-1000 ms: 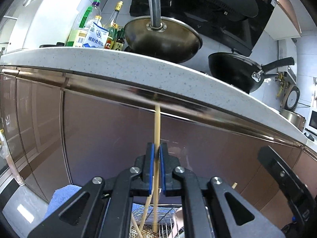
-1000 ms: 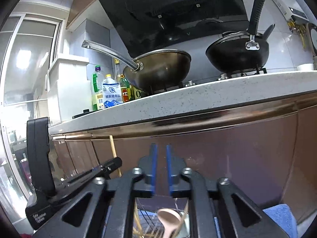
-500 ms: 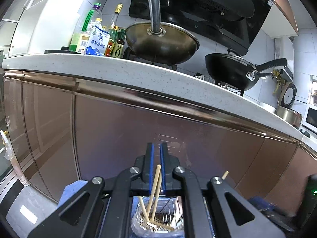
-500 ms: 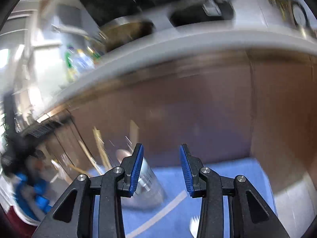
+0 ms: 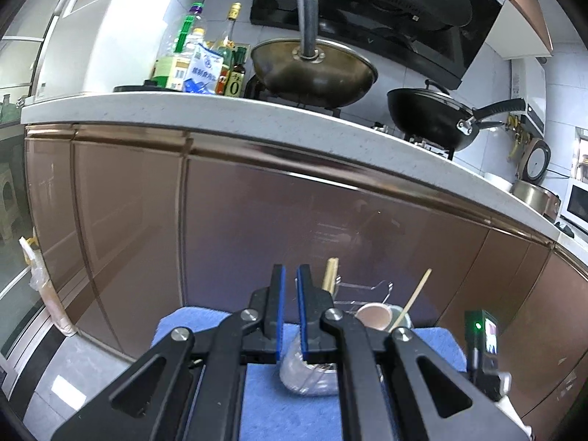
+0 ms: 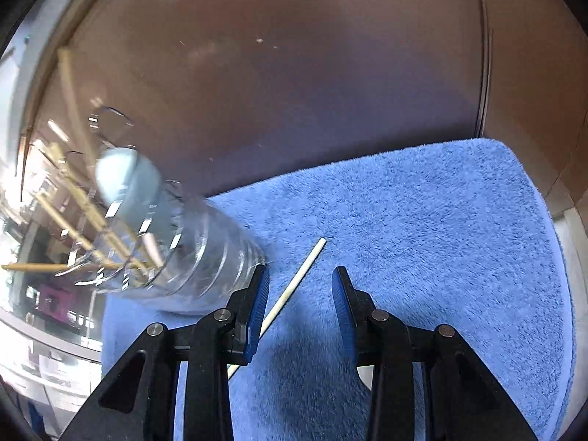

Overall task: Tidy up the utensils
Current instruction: 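Open the left gripper over the holder while the right gripper grasps a chopstick, then lower the chopstick into the holder with the right gripper and open it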

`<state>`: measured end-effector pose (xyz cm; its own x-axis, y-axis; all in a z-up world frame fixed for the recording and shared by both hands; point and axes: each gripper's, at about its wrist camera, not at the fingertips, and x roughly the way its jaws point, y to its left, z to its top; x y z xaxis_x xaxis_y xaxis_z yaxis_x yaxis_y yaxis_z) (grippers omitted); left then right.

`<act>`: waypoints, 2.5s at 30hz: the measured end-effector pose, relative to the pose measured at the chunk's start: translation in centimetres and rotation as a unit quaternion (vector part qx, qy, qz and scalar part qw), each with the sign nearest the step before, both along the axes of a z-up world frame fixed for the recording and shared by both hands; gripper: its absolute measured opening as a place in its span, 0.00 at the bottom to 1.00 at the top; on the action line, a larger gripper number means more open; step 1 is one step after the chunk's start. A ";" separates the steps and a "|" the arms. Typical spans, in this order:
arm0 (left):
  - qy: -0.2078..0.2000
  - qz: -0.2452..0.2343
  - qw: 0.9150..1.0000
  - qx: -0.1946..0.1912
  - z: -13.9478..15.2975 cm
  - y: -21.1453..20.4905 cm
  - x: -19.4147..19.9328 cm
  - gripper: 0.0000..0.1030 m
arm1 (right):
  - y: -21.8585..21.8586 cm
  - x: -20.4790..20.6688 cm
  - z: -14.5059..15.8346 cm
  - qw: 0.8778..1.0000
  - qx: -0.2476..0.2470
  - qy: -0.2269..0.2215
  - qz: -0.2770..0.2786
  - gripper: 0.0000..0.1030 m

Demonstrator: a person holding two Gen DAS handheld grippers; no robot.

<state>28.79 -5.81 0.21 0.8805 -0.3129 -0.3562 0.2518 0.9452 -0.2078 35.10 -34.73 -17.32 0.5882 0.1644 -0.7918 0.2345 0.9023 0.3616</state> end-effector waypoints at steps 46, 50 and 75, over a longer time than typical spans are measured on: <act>0.042 0.042 0.998 -0.032 -2.0 6.8 -2.1 0.06 | 7.5 -6.6 15.4 0.957 0.009 -0.272 0.105 0.05; 0.039 0.042 0.998 -0.032 -2.0 7.0 -2.0 0.06 | 10.0 -6.8 19.8 0.930 -0.033 -0.355 0.093 0.05; 0.062 0.038 0.997 -0.034 -3.9 8.3 -0.4 0.06 | 11.9 -1.1 13.3 0.905 -0.119 -0.403 0.069 0.12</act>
